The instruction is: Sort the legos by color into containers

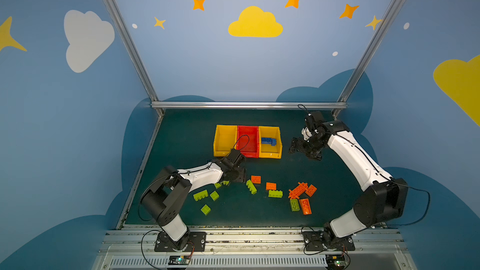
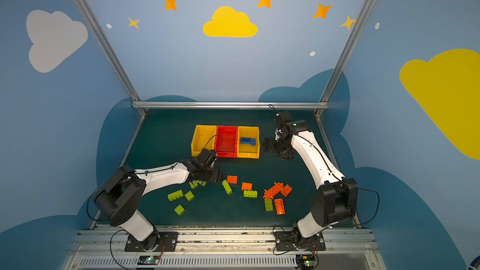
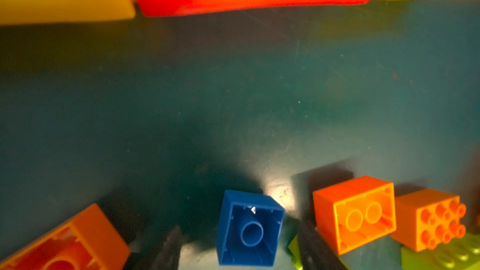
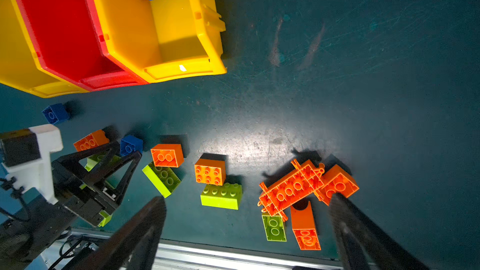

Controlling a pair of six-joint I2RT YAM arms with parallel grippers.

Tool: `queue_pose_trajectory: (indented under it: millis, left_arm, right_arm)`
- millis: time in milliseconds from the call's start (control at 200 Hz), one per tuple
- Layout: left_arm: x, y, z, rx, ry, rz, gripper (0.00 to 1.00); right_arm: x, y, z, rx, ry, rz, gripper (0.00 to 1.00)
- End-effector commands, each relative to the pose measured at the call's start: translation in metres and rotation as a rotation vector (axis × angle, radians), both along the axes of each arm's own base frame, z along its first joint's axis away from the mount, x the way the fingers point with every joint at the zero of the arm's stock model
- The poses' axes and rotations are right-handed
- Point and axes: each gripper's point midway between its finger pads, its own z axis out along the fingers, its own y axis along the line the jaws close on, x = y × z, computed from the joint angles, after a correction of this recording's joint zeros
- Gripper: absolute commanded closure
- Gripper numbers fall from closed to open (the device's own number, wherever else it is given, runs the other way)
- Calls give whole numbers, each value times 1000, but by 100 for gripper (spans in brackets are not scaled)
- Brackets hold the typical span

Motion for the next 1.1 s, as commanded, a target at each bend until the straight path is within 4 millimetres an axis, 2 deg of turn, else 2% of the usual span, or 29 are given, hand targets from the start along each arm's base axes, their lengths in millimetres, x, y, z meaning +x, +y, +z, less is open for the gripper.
queue_pose_trajectory:
  millis: [0,415,511,721,906,1091]
  left_arm:
    - [2,1,-1,38,2,-14,42]
    - [5,8,-10,128,0,-48,51]
    - [5,9,-12,154,2,-69,56]
    - [4,10,-11,180,23,-90,76]
    - [16,5,12,189,2,-92,84]
    - [49,-24,62,134,-73,-97,84]
  right_arm:
    - [-8,-4,6,4,-2,3,5]
    - [-10,-6,6,27,6,-3,5]
    - [-11,-8,7,25,5,-5,5]
    - [-10,-12,11,26,0,-13,5]
    - [-11,-12,16,43,-10,-20,5]
    - [-16,-13,17,65,-14,-32,5]
